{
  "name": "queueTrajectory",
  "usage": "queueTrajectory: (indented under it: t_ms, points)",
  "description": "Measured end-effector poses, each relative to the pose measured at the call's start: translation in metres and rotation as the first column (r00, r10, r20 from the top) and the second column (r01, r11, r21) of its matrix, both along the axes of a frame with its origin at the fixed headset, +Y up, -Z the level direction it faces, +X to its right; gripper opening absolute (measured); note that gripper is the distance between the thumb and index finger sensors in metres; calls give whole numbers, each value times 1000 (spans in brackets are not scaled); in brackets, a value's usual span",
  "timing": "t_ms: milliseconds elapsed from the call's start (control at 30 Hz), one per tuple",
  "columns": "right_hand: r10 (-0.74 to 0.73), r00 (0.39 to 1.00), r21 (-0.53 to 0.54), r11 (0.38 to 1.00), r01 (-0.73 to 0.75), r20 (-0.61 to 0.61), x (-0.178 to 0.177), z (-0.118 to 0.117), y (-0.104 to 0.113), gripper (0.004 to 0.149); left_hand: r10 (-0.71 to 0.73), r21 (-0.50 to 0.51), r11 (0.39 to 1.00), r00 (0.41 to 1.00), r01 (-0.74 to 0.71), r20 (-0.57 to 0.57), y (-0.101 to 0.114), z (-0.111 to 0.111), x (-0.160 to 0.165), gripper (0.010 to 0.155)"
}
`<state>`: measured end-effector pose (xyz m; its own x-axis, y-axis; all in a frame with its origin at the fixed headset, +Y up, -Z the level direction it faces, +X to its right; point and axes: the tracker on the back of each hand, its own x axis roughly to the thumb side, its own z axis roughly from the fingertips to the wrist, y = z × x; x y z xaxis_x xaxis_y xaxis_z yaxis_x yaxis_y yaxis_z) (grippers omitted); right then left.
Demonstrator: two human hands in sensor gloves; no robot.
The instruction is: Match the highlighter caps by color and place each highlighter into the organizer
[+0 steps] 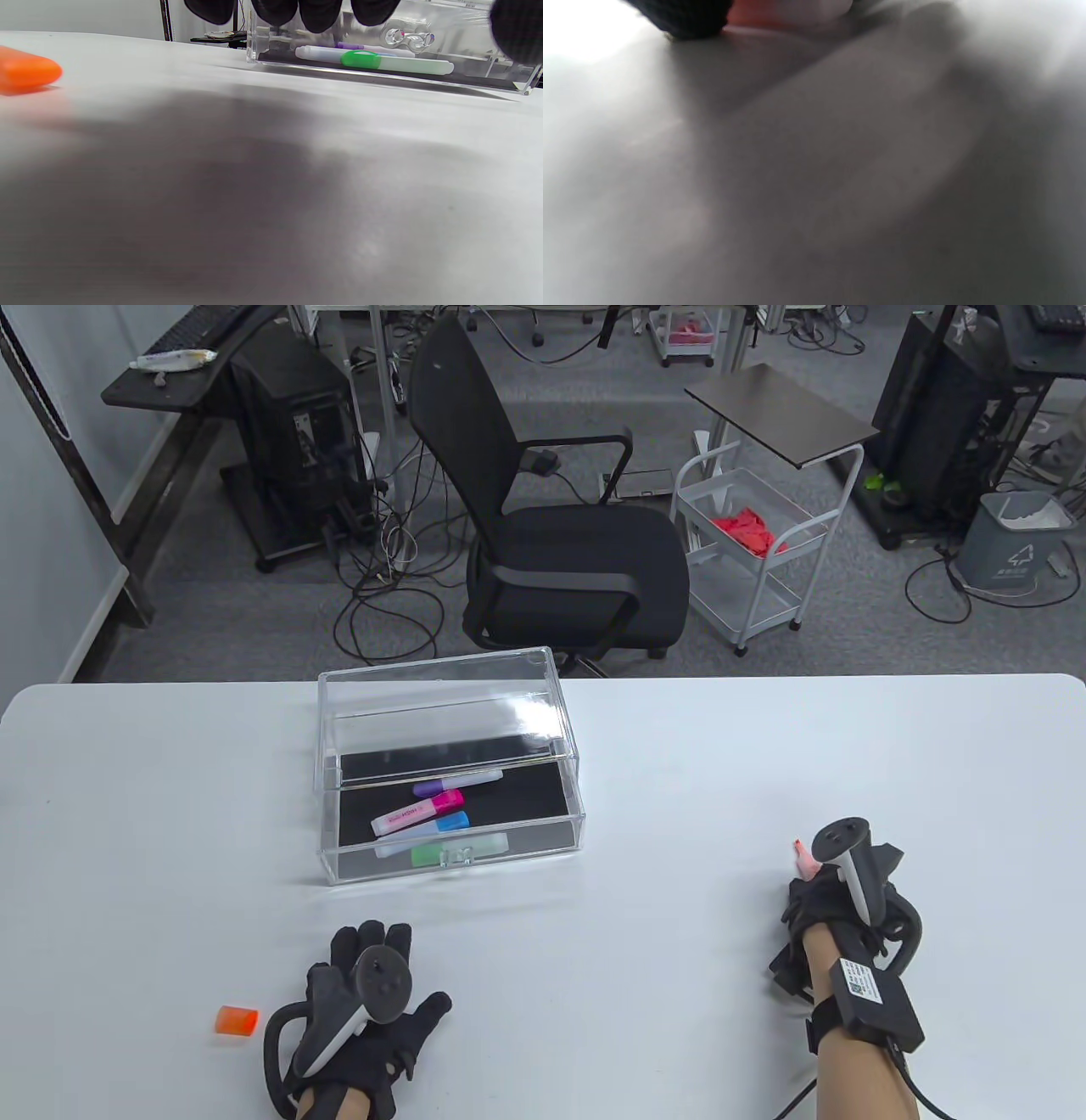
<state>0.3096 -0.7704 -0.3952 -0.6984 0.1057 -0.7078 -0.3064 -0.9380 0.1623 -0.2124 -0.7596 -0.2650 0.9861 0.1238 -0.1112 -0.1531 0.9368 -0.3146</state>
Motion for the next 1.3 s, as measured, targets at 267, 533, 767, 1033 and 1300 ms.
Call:
queueTrajectory:
  t_ms: [267, 533, 767, 1033, 1300]
  points:
    - [235, 966, -54, 969, -241, -108, -23, -8, -2, 58, -7, 7, 1000, 1000, 7, 2, 2, 1, 3, 91]
    - [284, 942, -12, 957, -290, -182, -38, 2, 13, 60, -10, 3, 1000, 1000, 10, -5, 0, -1, 1, 90]
    - [258, 932, 69, 966, -249, -256, -62, 17, 39, 55, 4, -4, 1000, 1000, -4, -24, -2, -2, -3, 90]
    - [263, 859, 210, 960, -187, -438, -130, 43, 72, 55, 19, -15, 1000, 1000, -20, -24, -4, -2, -3, 89]
    - [304, 746, 311, 941, -136, -592, -194, 80, 93, 54, 0, -29, 1000, 1000, 0, -4, -6, -1, 2, 89]
